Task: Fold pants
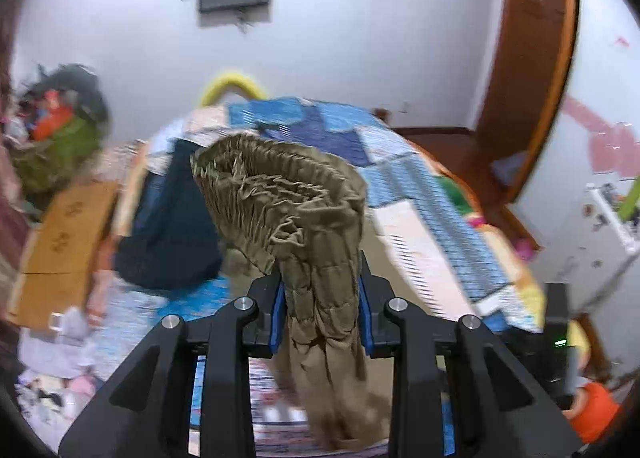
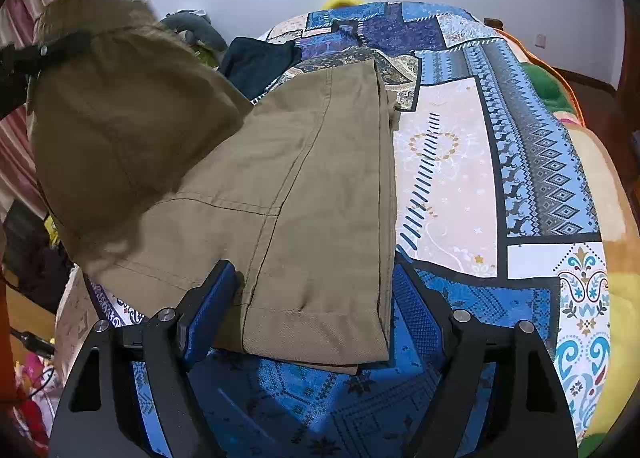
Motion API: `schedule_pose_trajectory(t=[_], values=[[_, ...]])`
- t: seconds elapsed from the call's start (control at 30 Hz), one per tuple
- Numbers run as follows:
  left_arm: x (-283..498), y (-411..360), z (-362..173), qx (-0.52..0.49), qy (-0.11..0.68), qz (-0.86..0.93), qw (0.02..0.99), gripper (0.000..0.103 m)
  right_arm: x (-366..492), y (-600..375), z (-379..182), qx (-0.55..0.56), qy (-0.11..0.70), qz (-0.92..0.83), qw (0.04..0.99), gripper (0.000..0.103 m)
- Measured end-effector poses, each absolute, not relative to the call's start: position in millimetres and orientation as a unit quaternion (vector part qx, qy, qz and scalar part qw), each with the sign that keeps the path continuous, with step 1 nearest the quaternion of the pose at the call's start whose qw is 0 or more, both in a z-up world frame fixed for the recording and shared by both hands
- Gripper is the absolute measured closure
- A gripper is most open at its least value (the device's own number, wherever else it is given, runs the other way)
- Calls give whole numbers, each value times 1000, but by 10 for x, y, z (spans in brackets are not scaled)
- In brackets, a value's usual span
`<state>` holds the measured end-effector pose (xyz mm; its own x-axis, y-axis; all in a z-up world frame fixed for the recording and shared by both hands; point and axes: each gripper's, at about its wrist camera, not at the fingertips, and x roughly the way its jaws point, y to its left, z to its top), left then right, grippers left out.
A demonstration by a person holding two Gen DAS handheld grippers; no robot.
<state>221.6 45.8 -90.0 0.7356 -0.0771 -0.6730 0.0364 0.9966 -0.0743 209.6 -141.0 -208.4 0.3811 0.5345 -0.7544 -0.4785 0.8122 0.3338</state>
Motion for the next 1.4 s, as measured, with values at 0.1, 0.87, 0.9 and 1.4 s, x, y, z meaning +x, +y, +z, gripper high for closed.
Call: schedule_pose_trajectory(t=[0.1,0.87,0.9,1.4], values=[[2324,301,-962,-39,381,-62,921,74,2097,-1417,-2088,34,465,307,830,26],[2371,311,-985,-30,401,-76,913,18,2101,-1431,-2109,39,466,304,830,24],[2419,360,-988,-27,401,-69,913,17,2098,-1436,-2104,39,466,306,829,24],[3823,716,-2000,54,518,17,854,12,2075,-1469,-2112,49,470,305,827,24]])
